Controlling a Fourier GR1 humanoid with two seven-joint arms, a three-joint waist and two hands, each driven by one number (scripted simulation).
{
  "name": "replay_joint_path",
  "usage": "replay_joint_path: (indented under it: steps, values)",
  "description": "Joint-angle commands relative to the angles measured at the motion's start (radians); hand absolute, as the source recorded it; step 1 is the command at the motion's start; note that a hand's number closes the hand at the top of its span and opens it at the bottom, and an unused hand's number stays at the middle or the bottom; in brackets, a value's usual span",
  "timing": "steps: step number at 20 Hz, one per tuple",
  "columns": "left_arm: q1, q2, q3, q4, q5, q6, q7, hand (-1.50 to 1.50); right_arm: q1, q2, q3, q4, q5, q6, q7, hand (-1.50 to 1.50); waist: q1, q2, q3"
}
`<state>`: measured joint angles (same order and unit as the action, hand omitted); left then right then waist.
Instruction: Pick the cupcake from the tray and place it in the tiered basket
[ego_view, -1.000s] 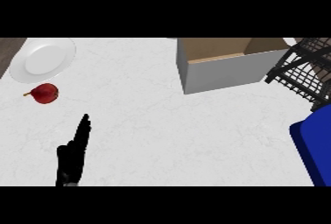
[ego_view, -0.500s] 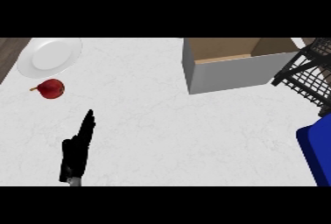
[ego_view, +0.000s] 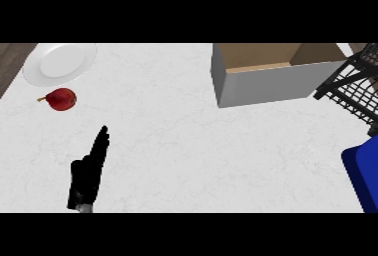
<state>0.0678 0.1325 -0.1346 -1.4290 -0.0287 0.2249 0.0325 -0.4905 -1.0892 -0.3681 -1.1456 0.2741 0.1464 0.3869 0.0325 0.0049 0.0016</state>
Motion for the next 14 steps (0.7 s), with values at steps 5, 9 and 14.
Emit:
replay_joint_path:
  steps: [5,9,14]
  values:
    - [-0.026,-0.013,0.013,0.041,-0.014,0.003,0.003,0.0,-0.235,0.09,0.155,0.301,0.151,-0.061,-0.114,1.5,-0.001,0.003,-0.001]
    - [-0.012,-0.018,0.013,0.054,-0.011,-0.008,-0.014,0.0,-0.317,0.155,0.184,0.426,0.222,-0.131,-0.104,1.5,0.002,0.004,-0.001]
    - [0.055,-0.002,0.023,0.031,0.005,-0.039,-0.061,0.0,-0.367,0.165,0.126,0.6,0.205,-0.151,-0.218,1.5,0.004,0.004,0.0]
